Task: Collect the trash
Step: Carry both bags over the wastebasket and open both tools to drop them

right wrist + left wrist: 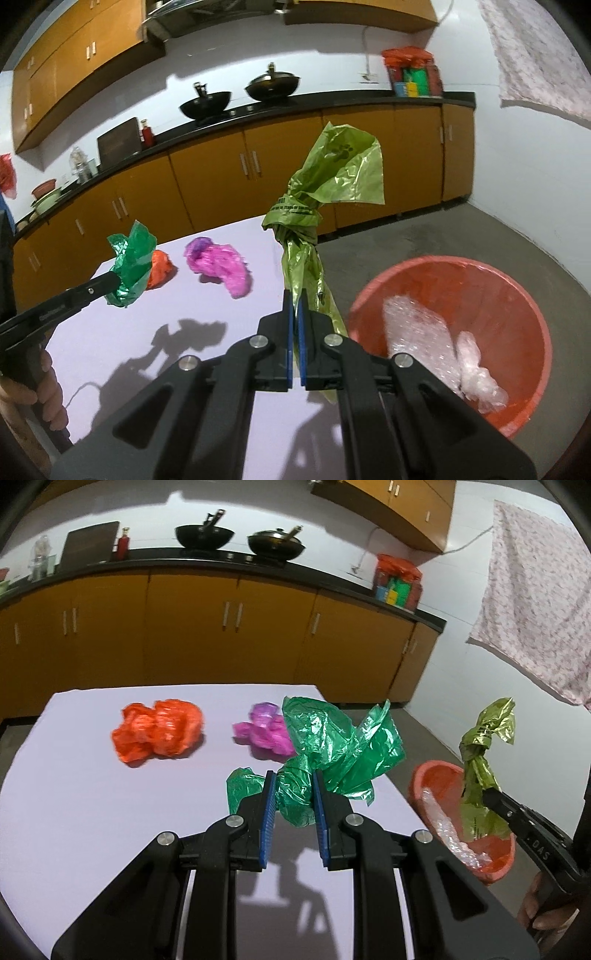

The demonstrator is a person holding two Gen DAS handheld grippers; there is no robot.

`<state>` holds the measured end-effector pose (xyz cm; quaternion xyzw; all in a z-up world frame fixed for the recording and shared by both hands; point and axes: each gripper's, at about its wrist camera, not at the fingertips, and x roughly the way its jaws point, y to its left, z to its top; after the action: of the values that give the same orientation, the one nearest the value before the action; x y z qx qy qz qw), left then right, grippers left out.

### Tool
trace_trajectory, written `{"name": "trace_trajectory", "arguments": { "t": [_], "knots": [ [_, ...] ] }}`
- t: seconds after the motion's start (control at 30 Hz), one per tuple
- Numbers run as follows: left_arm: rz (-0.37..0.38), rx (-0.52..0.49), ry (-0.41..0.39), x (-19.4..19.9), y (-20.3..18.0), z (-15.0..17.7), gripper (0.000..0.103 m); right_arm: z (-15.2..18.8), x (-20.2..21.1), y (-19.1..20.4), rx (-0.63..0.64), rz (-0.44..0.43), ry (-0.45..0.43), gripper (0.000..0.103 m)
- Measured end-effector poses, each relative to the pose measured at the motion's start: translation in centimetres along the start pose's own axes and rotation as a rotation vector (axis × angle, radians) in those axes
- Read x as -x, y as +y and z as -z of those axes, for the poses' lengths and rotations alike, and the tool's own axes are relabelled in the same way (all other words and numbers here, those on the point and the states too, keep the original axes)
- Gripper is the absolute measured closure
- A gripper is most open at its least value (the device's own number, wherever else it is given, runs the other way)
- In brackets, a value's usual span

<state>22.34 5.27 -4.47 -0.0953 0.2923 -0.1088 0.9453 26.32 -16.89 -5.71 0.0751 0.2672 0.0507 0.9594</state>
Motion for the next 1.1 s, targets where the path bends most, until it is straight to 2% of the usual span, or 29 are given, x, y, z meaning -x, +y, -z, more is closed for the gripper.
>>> {"name": "trace_trajectory", "arguments": {
  "t": [0.63,1.1],
  "knots": [
    [0.113,-0.057,0.048,-2.6,-6.4,0.9,0.083,1.8,1.8,-7.4,-0.105,0.141,-0.013,0.099],
    [0.203,-0.104,0.086,-4.6,-12.2,1.6,0.083,2.5,2.7,-10.4,-0.153,0.201,-0.03,0.099]
  ]
}}
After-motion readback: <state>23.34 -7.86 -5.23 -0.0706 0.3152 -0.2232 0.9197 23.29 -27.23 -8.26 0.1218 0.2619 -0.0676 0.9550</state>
